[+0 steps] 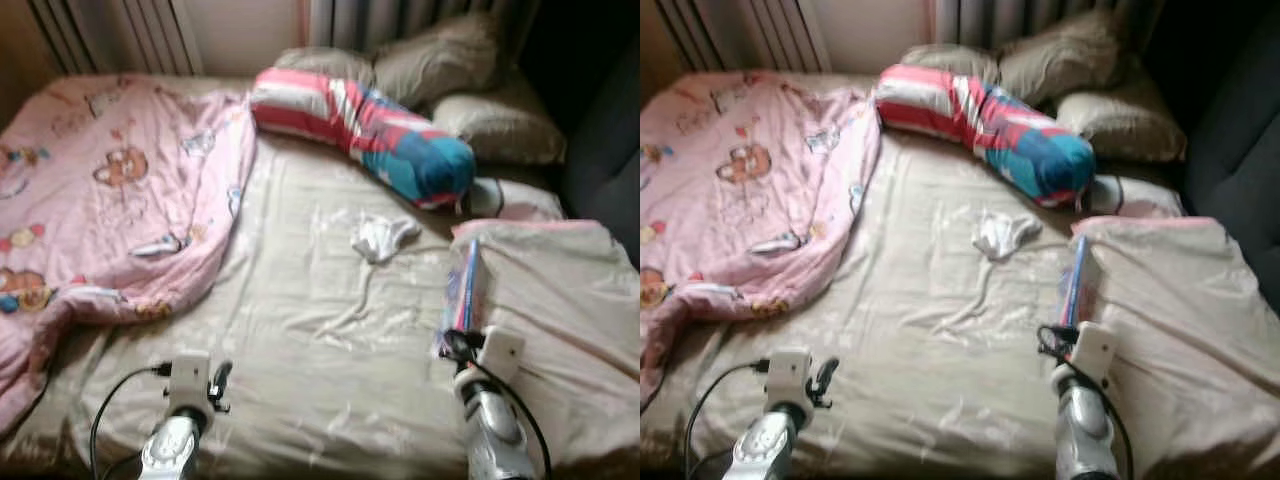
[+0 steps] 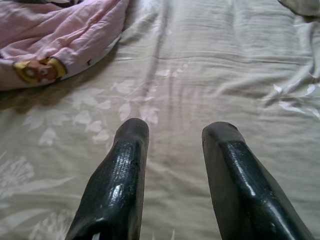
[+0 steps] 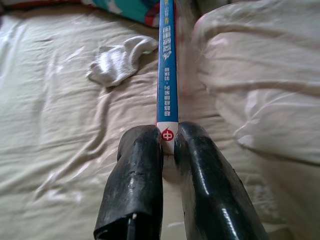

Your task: Clean up the room

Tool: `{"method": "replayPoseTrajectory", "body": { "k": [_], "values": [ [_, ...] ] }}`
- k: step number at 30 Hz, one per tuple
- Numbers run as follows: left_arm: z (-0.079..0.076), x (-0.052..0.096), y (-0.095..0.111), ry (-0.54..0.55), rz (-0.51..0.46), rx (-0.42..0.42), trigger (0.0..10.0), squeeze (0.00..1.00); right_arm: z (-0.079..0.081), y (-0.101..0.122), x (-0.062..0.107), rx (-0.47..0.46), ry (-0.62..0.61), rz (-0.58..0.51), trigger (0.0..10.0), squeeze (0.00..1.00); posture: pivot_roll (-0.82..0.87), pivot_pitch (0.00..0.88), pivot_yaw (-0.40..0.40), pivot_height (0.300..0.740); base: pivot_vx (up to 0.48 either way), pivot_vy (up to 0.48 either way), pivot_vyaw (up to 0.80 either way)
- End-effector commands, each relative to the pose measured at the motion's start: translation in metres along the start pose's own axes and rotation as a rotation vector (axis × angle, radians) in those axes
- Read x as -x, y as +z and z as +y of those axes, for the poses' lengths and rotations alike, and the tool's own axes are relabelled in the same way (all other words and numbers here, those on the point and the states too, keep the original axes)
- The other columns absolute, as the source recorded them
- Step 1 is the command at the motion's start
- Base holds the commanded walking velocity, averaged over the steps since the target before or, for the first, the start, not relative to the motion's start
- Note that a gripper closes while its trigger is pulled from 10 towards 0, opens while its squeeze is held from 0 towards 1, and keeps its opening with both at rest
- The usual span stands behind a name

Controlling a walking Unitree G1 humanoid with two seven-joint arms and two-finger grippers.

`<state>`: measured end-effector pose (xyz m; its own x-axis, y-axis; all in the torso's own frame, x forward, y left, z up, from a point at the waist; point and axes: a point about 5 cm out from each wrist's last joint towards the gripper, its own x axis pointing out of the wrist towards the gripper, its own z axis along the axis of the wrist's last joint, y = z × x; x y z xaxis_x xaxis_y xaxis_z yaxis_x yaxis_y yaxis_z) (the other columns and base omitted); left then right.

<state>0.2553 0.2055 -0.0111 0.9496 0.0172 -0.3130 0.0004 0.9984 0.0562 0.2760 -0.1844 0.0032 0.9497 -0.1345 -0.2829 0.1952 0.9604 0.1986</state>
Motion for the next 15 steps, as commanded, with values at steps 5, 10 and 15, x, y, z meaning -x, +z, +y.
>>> {"method": "replayPoseTrajectory", "body": {
  "k": [5,10,15],
  "values": [
    [-0.001,0.003,-0.005,-0.005,0.015,0.011,10.0,0.0,-0.001,0.002,0.0,0.011,0.012,-0.016,10.0,0.0,-0.05,0.128,-0.016,0.74,0.0,0.0,0.0],
    [-0.002,0.002,-0.003,-0.009,0.013,0.01,10.0,0.0,0.0,-0.003,0.0,0.039,0.031,0.027,10.0,0.0,-0.05,0.131,-0.014,0.74,0.0,0.0,0.0],
    [-0.001,0.001,-0.003,-0.011,0.012,0.008,10.0,0.0,-0.007,-0.008,-0.001,0.078,0.012,0.088,10.0,0.0,-0.05,0.136,-0.011,0.74,0.0,0.0,0.0]
  ]
}}
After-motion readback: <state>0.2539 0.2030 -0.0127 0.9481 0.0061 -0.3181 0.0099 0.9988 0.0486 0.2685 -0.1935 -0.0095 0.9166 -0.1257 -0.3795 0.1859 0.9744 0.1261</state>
